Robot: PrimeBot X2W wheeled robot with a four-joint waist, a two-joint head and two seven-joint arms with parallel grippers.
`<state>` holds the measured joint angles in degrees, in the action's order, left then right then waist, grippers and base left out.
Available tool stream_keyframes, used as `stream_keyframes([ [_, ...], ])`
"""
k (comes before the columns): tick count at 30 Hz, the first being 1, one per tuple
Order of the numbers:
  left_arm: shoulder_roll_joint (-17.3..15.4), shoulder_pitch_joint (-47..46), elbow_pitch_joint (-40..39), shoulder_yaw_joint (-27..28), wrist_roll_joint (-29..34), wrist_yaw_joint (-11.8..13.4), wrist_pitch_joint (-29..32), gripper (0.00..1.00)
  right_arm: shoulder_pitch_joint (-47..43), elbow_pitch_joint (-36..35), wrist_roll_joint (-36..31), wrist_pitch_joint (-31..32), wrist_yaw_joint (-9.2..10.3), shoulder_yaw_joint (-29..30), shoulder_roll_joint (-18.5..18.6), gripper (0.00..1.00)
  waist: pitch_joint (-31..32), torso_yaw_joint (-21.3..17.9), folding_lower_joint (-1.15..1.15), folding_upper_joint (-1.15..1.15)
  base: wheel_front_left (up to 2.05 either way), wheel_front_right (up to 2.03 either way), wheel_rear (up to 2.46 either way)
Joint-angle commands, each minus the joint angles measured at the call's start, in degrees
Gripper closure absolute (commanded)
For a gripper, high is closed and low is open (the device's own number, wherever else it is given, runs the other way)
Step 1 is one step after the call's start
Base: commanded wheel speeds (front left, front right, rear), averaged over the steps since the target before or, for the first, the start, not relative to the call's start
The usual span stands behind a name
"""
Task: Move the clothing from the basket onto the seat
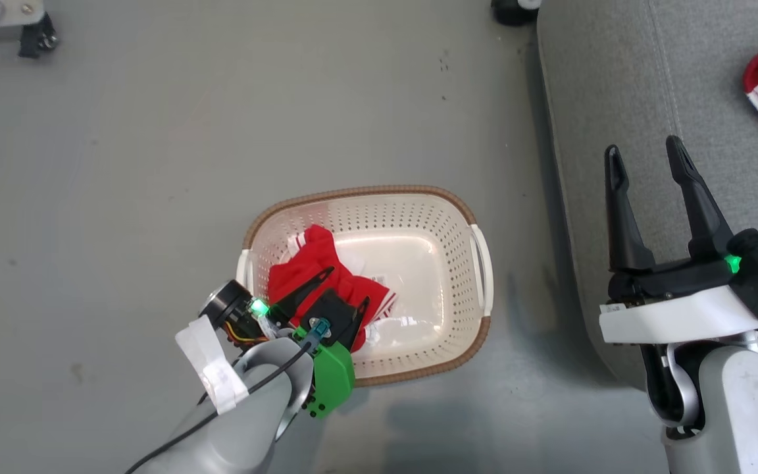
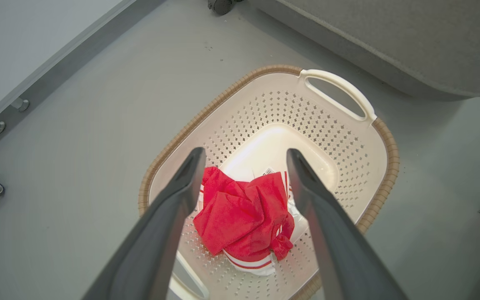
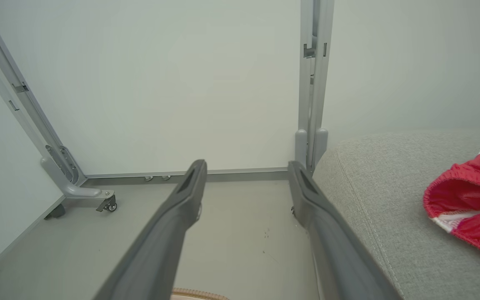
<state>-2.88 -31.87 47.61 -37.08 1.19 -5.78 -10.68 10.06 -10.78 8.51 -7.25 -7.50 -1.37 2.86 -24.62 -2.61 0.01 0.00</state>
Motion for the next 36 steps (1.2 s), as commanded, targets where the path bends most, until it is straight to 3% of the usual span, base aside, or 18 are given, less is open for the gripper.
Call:
stream_keyframes([
  [1, -0.18, -2.42, 1.61, -0.62, 0.26, -0.2, 0.03, 0.0, 1.51, 0.07, 0.52, -0.72, 0.02, -0.46, 0.08, 0.0, -7.01, -4.9, -0.01, 0.0, 0.0, 0.0, 0.0],
  [6, -0.17, -6.97, 7.99, -2.96, -0.24, -0.55, 0.98, 0.0, 4.31, 0.61, 1.56, -2.79, 0.02, -2.3, 0.06, 0.0, -11.87, -7.79, -0.01, 0.0, 0.0, 0.0, 0.0],
  [21, -0.35, -17.02, 21.46, -8.83, 1.42, 1.57, 4.4, 0.0, 8.85, 1.77, 5.57, -7.21, 0.02, -6.23, 0.04, 0.0, -23.15, -14.12, -0.01, 0.0, 0.0, 0.0, 0.0],
  [36, -6.41, -22.28, 25.84, -10.12, 1.39, 3.87, 12.55, 0.0, 10.25, 0.9, 8.32, -7.98, 0.02, -7.98, 0.04, 0.0, -28.82, -18.06, -0.01, 0.0, 0.0, 0.0, 0.0],
])
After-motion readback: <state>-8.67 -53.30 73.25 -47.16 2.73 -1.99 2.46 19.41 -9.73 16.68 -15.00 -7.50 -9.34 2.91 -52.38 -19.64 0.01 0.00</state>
